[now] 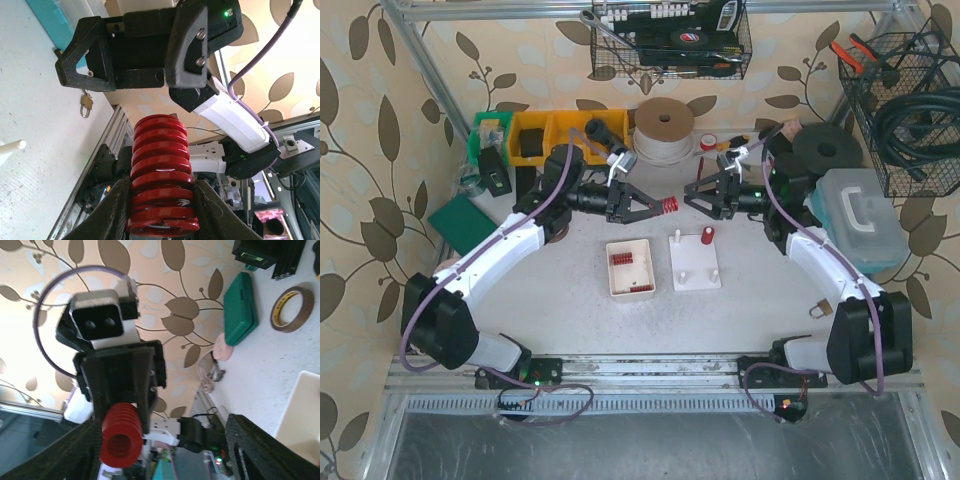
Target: Install the large spring
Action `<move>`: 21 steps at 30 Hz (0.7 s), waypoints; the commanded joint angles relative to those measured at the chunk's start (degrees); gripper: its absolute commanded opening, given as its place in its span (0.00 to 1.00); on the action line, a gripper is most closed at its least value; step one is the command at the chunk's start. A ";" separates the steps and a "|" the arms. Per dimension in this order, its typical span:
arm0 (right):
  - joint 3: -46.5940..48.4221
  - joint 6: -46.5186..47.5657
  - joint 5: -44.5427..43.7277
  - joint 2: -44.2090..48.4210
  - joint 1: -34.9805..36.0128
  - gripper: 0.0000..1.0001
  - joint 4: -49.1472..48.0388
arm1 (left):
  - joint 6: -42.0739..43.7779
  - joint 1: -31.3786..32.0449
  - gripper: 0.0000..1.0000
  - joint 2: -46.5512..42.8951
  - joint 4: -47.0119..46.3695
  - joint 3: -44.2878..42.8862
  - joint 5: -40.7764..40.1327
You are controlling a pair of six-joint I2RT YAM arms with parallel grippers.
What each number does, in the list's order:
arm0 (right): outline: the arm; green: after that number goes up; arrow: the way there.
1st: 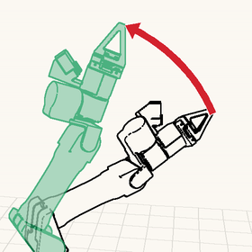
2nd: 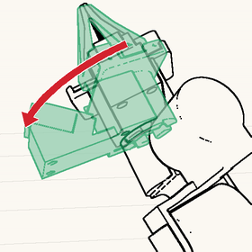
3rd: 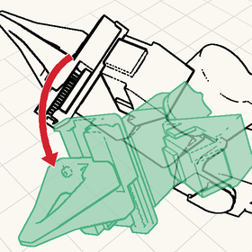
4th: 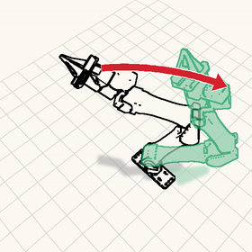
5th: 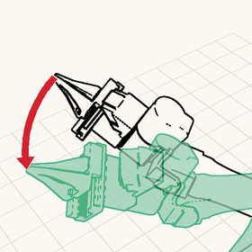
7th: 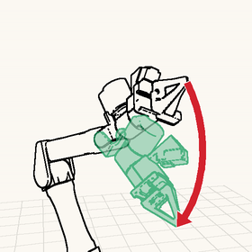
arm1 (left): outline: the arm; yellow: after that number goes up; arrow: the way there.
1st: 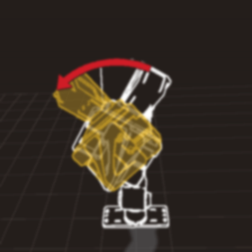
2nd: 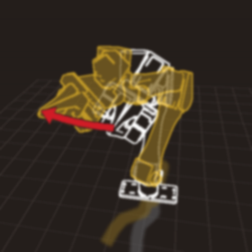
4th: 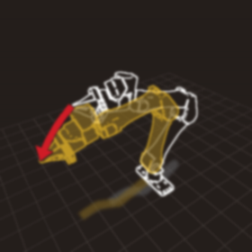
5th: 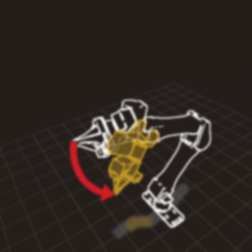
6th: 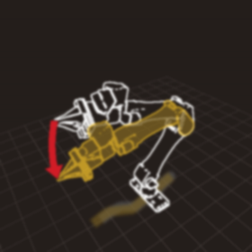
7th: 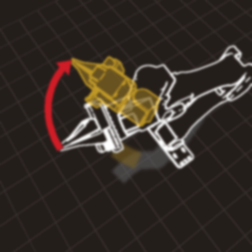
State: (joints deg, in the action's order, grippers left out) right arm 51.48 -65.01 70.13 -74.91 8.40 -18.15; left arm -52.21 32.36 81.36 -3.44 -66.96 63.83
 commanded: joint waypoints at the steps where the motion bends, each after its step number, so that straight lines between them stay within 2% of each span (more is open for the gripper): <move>1: -3.02 -13.75 0.59 -0.96 1.10 0.71 -20.64 | -1.05 0.72 0.00 -0.21 -6.74 1.00 3.22; 3: -2.93 -16.55 0.10 -1.50 3.03 0.73 -24.79 | -1.19 1.03 0.00 0.08 -7.14 0.96 3.15; 5: -2.07 -16.45 -0.01 -1.65 5.48 0.73 -24.85 | -1.15 1.24 0.00 0.35 -7.28 0.66 3.22; 12: 1.51 -7.89 -0.05 0.47 8.65 0.70 -11.77 | -1.06 1.23 0.00 0.64 -7.20 -0.34 2.99; 21: 1.16 -5.10 0.59 1.43 8.65 0.52 -8.12 | -0.19 1.27 0.00 0.64 -5.97 -0.96 2.63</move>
State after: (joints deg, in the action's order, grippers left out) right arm 51.40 -72.42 69.89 -74.65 16.97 -27.55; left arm -52.97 33.12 82.39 -7.14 -65.67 64.97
